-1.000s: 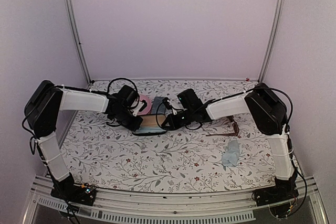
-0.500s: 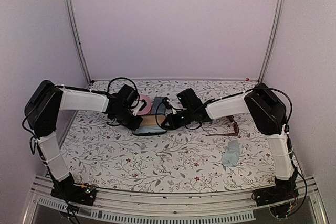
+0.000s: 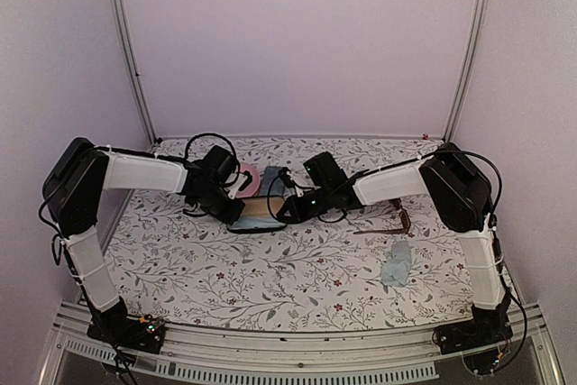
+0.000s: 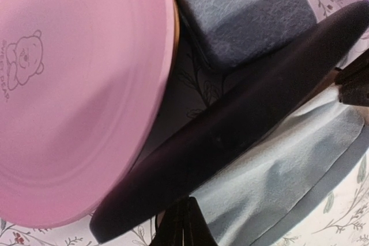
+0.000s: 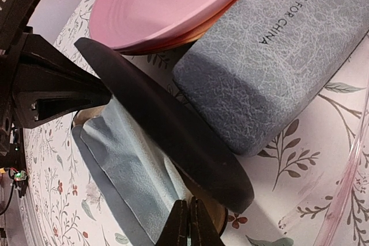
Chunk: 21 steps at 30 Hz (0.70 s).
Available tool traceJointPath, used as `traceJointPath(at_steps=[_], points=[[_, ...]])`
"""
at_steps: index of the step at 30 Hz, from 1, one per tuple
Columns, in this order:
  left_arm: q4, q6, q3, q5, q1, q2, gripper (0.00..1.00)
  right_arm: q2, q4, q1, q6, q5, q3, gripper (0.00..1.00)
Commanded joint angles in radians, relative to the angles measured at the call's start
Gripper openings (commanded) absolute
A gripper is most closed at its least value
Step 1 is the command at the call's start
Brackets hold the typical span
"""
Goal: Organize the sunglasses
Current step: Place the folded cleaning cloth in the sunglasses case.
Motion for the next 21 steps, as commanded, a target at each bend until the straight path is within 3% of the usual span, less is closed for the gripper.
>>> traceJointPath(at_steps=[1, 10, 12, 21], points=[[0.000, -0.002, 0.000, -0.004, 0.013, -0.015, 0.05, 0.014, -0.013, -0.007, -0.014, -0.003, 0.025, 0.10], [-0.005, -0.004, -0.007, -0.012, 0.010, -0.030, 0.11, -0.007, -0.018, -0.007, -0.018, 0.006, 0.025, 0.18], [-0.005, -0.005, -0.007, -0.012, 0.010, -0.033, 0.13, -0.012, -0.018, -0.007, -0.021, 0.009, 0.025, 0.24], [-0.013, -0.008, -0.014, -0.035, 0.008, -0.049, 0.22, -0.046, -0.026, -0.007, -0.026, 0.024, 0.020, 0.28]])
